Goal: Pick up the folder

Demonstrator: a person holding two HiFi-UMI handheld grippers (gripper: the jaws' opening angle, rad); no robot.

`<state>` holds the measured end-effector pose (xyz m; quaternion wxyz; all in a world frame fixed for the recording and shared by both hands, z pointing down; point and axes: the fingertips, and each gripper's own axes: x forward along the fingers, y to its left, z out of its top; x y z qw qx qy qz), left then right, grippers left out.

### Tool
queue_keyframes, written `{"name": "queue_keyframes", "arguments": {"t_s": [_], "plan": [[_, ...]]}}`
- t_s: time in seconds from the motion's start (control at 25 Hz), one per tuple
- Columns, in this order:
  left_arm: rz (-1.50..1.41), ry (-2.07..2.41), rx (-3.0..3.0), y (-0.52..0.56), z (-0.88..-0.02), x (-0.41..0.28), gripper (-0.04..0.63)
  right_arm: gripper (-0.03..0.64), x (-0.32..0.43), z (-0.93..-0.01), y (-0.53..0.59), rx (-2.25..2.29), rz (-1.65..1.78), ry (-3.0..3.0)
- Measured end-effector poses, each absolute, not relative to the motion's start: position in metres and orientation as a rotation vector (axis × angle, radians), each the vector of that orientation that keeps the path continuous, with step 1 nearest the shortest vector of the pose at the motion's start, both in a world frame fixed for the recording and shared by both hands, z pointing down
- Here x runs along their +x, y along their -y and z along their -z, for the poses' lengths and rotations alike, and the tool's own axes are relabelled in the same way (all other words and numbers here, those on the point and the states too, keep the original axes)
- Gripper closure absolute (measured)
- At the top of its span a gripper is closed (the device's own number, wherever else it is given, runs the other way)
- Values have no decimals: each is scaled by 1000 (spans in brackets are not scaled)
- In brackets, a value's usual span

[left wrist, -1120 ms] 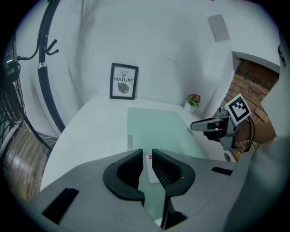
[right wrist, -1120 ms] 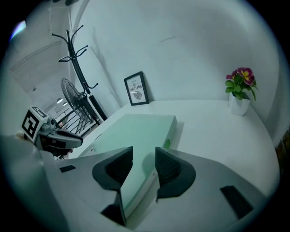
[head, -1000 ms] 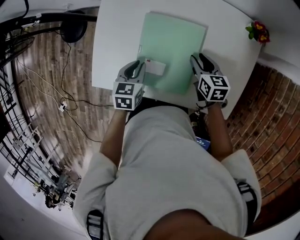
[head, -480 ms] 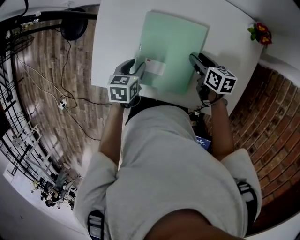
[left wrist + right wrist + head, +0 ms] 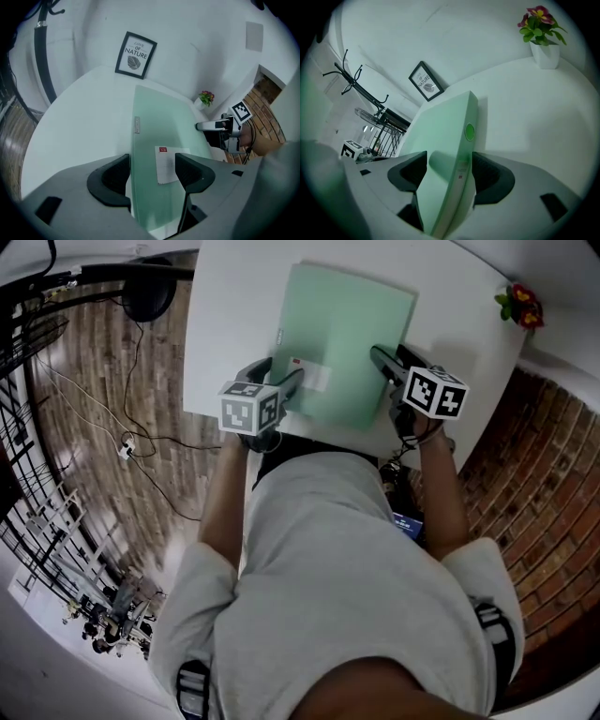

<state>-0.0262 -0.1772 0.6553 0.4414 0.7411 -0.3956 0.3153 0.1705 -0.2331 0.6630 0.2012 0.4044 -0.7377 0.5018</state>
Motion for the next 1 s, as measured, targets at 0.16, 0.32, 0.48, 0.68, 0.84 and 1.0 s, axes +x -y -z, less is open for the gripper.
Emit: {"name": "queue_keyframes", "arguments": {"t_s": [0.16, 0.32, 0.48, 0.68, 0.84, 1.0], "plan": [[-764, 994, 1826, 181, -659, -27, 293, 304, 166, -665, 235, 1126, -1392, 2067], [-753, 981, 1823, 182, -662, -26, 290, 296, 165, -668, 234, 1132, -1378, 2056], [-737, 959, 1823, 182, -663, -24, 290, 291, 163, -668, 235, 1138, -1314, 2060], [-737, 950, 1862, 185, -663, -17, 247, 288, 162, -665, 236, 1147, -1265, 2071], [-757, 945, 1860, 186, -666, -17, 241, 288, 161, -665, 237, 1153, -1248, 2071], [-765, 941, 1859, 186, -670, -15, 232, 288, 161, -666, 236, 1166, -1240, 2064]]}}
